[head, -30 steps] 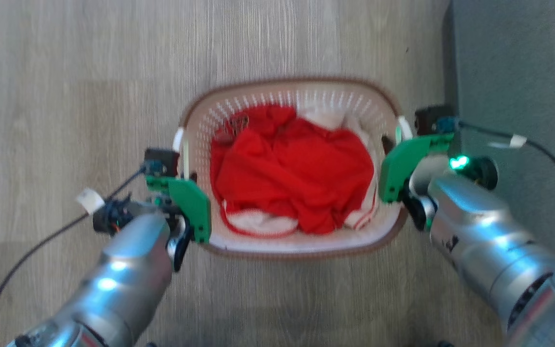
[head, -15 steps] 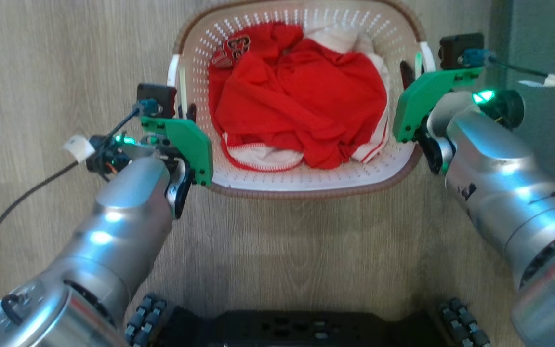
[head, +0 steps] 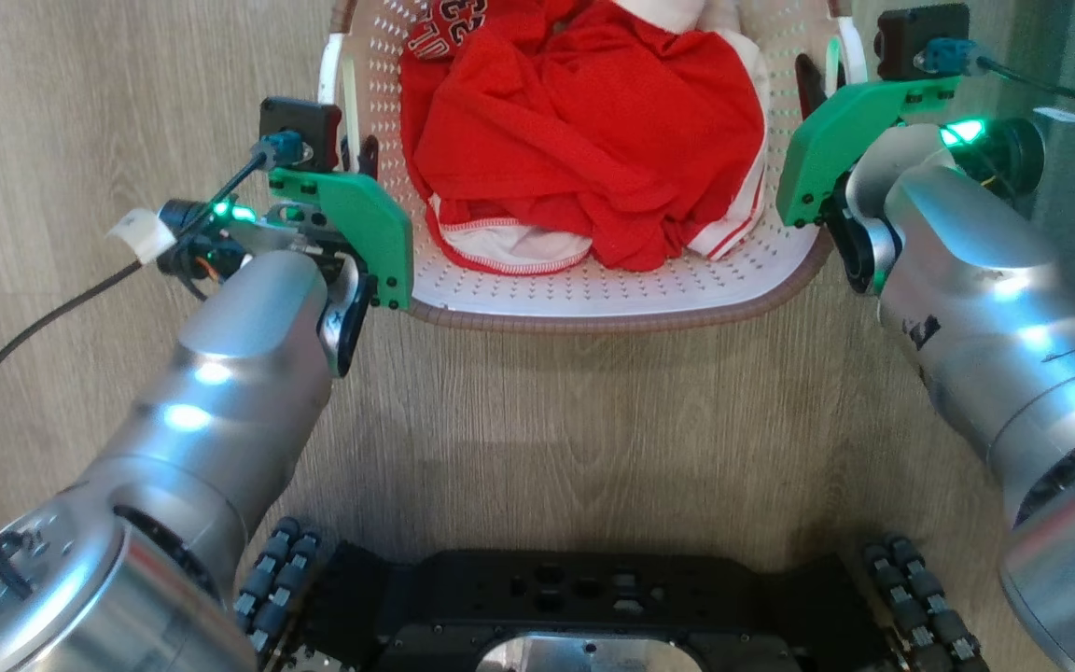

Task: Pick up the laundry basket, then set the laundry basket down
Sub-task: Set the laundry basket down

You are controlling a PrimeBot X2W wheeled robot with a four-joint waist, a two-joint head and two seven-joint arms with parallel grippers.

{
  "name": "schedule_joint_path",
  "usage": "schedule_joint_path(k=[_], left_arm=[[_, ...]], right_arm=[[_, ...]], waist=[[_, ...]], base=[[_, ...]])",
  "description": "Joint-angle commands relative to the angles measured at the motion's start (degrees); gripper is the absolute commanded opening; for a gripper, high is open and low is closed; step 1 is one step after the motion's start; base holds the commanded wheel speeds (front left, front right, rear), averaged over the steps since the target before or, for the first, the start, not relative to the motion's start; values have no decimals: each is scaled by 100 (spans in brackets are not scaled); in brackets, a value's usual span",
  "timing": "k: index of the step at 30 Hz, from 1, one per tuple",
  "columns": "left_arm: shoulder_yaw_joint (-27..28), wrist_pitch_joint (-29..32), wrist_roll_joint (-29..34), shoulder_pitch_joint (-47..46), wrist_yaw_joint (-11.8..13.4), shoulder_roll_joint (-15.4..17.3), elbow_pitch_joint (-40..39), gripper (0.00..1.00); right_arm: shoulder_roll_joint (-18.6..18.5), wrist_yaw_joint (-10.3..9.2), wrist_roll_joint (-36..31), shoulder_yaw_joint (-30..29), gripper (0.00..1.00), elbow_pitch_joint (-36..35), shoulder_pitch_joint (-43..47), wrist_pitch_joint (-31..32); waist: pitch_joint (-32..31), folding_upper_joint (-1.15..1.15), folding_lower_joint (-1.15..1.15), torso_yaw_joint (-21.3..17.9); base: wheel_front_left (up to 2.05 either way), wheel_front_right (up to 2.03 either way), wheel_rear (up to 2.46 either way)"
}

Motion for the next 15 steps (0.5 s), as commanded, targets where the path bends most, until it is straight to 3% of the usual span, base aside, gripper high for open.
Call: schedule_joint_path(k=[1,15], left_arm=[[-8,-94,73,-69,40,162,16,0],[-57,-117,77,-230,76,162,93,0]], right_arm=[[77,1,-139,26,0,-49,152,-73],[155,1,-779,-569,0,-49,124,-81]], waist=[[60,0,0,-8],[237,0,0,-34]], base=[[0,0,0],[0,0,0]])
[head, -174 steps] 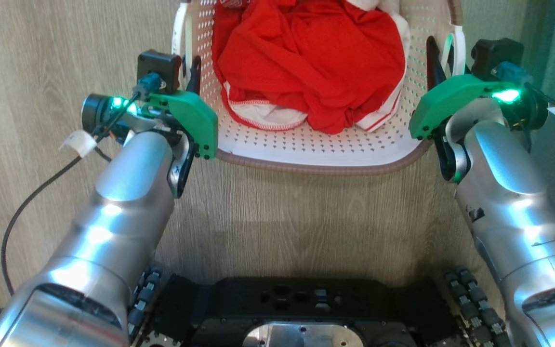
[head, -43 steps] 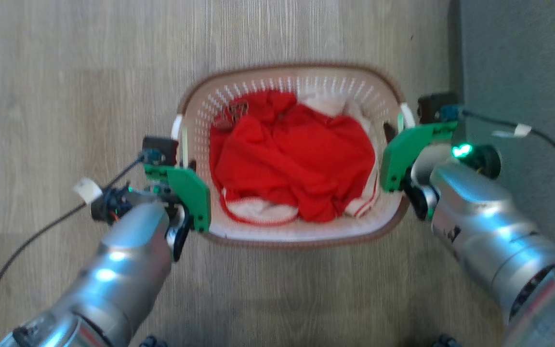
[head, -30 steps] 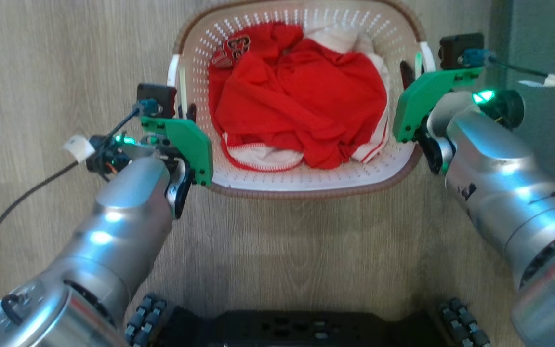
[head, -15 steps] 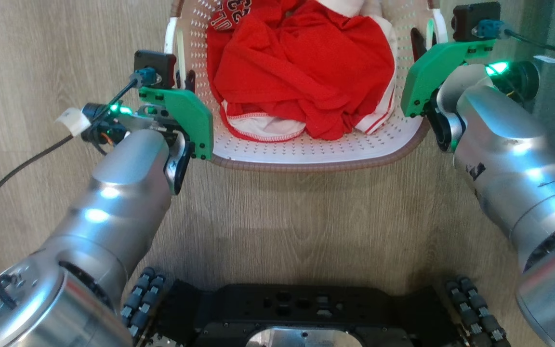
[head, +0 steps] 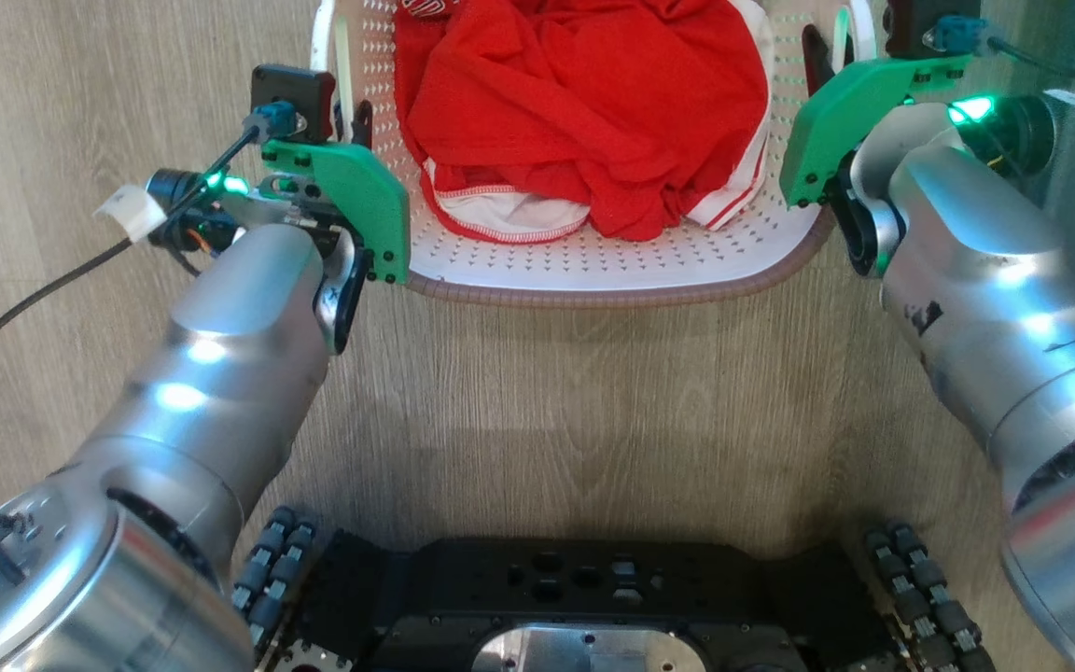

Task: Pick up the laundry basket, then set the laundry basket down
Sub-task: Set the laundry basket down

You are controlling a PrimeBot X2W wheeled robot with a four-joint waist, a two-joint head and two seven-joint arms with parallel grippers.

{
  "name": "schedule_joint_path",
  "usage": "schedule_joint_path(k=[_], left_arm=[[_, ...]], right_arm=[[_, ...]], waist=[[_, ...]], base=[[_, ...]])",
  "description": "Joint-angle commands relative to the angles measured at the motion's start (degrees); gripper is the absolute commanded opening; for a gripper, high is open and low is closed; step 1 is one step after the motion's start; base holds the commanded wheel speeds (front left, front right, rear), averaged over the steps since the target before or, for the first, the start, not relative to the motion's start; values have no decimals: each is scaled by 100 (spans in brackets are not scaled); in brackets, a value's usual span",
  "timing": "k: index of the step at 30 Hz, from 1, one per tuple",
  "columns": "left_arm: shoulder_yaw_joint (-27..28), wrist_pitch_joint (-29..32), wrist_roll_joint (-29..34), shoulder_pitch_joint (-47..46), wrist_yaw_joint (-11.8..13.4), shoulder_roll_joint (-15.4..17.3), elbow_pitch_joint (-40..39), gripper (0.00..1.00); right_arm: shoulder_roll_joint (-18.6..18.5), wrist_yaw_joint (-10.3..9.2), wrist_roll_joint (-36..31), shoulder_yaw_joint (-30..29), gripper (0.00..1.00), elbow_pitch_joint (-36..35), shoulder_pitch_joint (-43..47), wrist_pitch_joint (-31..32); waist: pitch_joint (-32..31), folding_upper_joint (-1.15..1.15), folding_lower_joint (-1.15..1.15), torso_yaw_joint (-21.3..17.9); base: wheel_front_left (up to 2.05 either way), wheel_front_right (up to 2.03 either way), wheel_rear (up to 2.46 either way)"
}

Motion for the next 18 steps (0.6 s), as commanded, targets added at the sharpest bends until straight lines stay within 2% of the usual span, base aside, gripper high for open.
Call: schedule_joint_path(k=[1,2,4,6,7,8,9,10,12,13,18], left_arm=[[-24,-20,76,-7,34,162,44,0],[-20,-21,78,-15,39,162,46,0],[-6,-22,80,-32,54,162,38,0],[21,-22,76,-40,70,162,23,23],[33,-22,76,-43,80,162,13,39],[51,-22,73,-44,96,162,6,49],[70,-23,65,-38,111,162,1,67],[84,-23,61,-30,121,162,-6,79],[112,-23,54,-18,142,162,-14,98],[126,-23,51,-12,151,162,-13,100],[198,-23,45,12,185,162,-7,100]], right_arm=[[110,1,-157,44,0,-42,217,-28],[115,1,-203,1,0,-42,220,-28],[123,1,-293,-81,14,-42,221,-28],[130,1,-383,-161,27,-42,219,-28],[133,1,-429,-200,30,-42,221,-29],[135,1,-473,-238,34,-42,224,-29],[138,1,-517,-277,40,-42,227,-29],[140,1,-559,-317,47,-42,228,-29],[144,1,-637,-404,93,-42,228,-29],[147,1,-673,-450,100,-42,224,-29],[153,1,-842,-639,100,-42,201,-29]], waist=[[2,0,0,-2],[5,0,0,-2],[16,0,0,3],[24,0,0,8],[27,0,0,12],[30,0,0,14],[31,0,0,15],[33,0,0,16],[35,0,0,16],[36,0,0,17],[8,0,0,11]], base=[[0,0,0],[0,0,0],[0,0,0],[0,0,0],[0,0,0],[0,0,0],[0,0,0],[0,0,0],[0,0,0],[0,0,0],[0,0,0]])
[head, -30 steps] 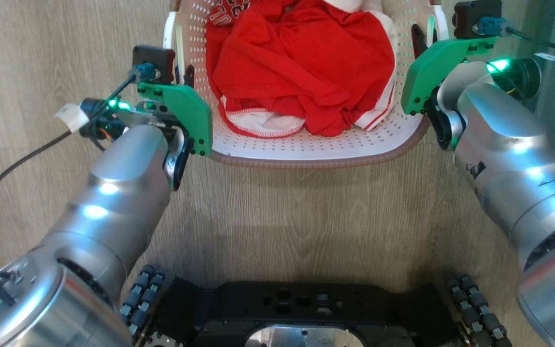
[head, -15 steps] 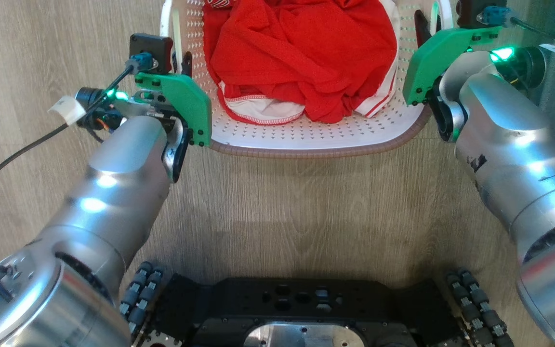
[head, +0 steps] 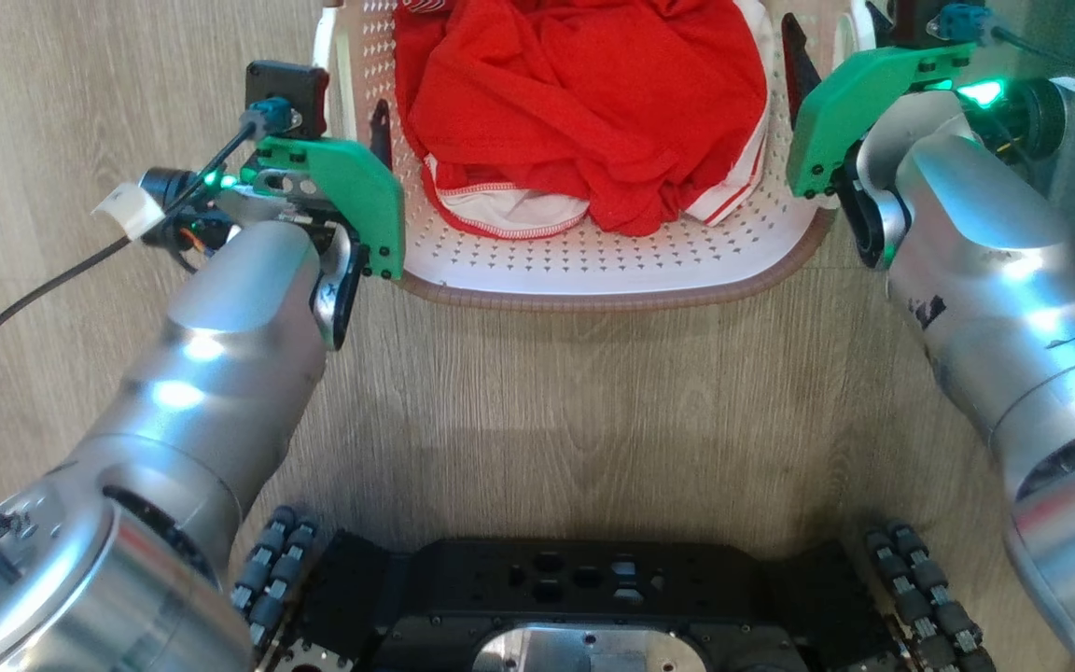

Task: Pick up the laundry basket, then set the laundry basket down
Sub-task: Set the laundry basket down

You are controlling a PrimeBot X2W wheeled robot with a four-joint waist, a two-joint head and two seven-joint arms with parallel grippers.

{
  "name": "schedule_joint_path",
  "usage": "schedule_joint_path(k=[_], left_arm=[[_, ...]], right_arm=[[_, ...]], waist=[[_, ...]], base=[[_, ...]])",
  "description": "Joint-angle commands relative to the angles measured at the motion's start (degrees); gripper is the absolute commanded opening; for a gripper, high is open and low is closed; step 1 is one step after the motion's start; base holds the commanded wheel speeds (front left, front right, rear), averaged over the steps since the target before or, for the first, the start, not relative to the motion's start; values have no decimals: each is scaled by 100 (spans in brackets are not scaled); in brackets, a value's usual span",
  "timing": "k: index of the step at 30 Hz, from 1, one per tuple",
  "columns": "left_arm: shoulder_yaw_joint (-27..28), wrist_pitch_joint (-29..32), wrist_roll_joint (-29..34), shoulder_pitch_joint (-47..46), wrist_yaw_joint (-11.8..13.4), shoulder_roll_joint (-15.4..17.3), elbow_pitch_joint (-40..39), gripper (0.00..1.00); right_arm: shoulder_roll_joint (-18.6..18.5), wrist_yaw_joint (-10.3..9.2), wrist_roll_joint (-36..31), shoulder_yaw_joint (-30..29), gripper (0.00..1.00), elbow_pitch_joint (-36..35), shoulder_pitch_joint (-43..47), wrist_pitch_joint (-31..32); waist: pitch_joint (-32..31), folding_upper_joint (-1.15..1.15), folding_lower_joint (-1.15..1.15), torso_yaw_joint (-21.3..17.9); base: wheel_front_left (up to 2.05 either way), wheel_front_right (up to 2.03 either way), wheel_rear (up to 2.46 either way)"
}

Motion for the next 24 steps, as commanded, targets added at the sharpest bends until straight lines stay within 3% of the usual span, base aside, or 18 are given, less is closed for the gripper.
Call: schedule_joint_path(k=[1,11,24], left_arm=[[146,-23,17,36,75,156,7,100],[668,-23,354,226,217,385,-522,100],[2400,-24,1753,1710,381,822,-2423,100]], right_arm=[[132,0,-92,-47,100,-45,210,-29],[132,0,-824,-835,100,-732,333,-29],[132,0,-2195,-2361,100,-2316,1698,-29]], waist=[[-29,0,0,-5],[-464,0,0,-131],[-1915,0,0,-359]], base=[[0,0,0],[0,0,0],[0,0,0]])
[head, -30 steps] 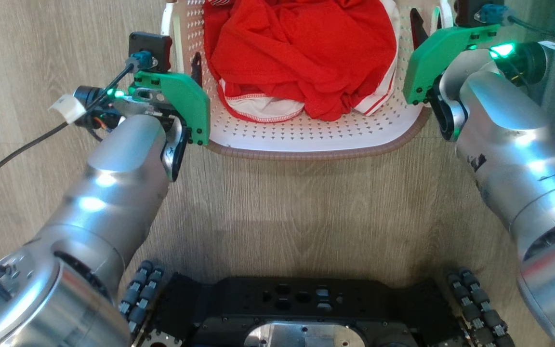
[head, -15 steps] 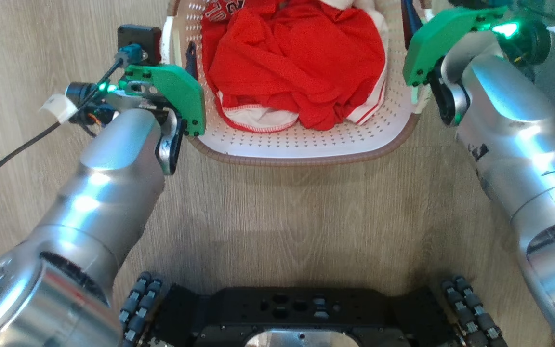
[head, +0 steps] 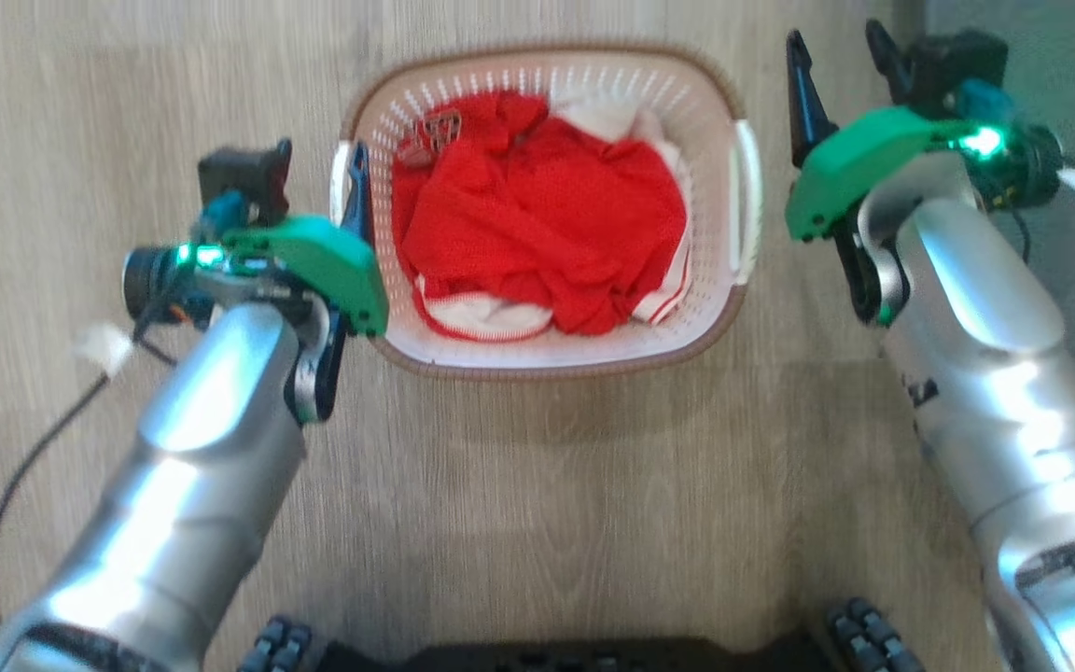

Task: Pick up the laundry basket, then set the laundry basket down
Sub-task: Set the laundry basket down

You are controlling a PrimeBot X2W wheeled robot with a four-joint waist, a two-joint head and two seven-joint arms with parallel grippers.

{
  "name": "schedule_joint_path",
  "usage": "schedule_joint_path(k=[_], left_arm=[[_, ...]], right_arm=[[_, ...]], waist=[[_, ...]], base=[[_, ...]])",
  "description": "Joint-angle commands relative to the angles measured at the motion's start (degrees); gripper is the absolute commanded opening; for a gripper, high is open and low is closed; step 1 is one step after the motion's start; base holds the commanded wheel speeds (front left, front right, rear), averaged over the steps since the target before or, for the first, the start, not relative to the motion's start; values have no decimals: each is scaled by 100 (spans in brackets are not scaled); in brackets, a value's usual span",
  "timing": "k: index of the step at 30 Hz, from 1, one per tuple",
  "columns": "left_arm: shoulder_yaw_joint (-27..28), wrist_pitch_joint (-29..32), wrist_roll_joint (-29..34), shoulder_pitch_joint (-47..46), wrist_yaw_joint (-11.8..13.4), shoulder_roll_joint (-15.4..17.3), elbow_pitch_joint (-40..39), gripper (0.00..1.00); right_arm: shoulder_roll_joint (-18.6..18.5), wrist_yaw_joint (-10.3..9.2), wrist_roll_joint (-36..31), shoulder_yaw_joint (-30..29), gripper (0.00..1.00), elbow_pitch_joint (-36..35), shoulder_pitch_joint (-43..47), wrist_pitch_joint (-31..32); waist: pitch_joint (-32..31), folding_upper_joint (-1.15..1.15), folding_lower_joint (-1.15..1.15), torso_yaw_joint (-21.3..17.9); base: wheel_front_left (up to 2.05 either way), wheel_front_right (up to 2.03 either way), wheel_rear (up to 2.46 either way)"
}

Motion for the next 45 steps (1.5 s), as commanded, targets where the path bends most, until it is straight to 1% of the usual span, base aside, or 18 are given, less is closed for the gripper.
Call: schedule_joint_path(k=[1,7,13,16,17,24,34,39,45], left_arm=[[324,-28,209,273,27,232,-307,100],[1099,-28,968,1310,-31,164,-1269,100],[1842,-28,1556,2435,-100,-7,-2213,100],[2151,-28,1764,2959,-162,-89,-2608,100],[2151,-28,1764,2959,-162,-89,-2608,100],[2798,-28,2079,3949,-226,-240,-3443,100],[3389,-28,2353,5026,-363,-375,-4318,100],[3466,-28,2470,5335,-431,-399,-4490,100],[3535,-28,2536,5544,-456,-419,-4576,100]], right_arm=[[126,0,-87,-62,100,-326,368,-29],[129,0,-108,-370,100,-1169,1343,-29],[129,0,-16,-407,100,-1783,2322,-29],[129,0,-20,-442,100,-2092,2776,-29],[129,0,-20,-442,100,-2092,2776,-29],[130,0,-15,-452,100,-2843,3621,-29],[130,0,-147,-581,100,-3705,4577,-29],[130,0,-210,-675,100,-3967,4905,-29],[130,0,-269,-786,100,-4138,5120,-29]], waist=[[-529,0,0,-96],[-1399,0,0,-112],[-2233,0,0,-116],[-2585,0,0,-113],[-2585,0,0,-113],[-3154,0,0,-135],[-3676,0,0,-204],[-3843,0,0,-242],[-3990,0,0,-264]], base=[[0,0,0],[0,0,0],[0,0,0],[0,0,0],[0,0,0],[0,0,0],[0,0,0],[0,0,0],[0,0,0]])
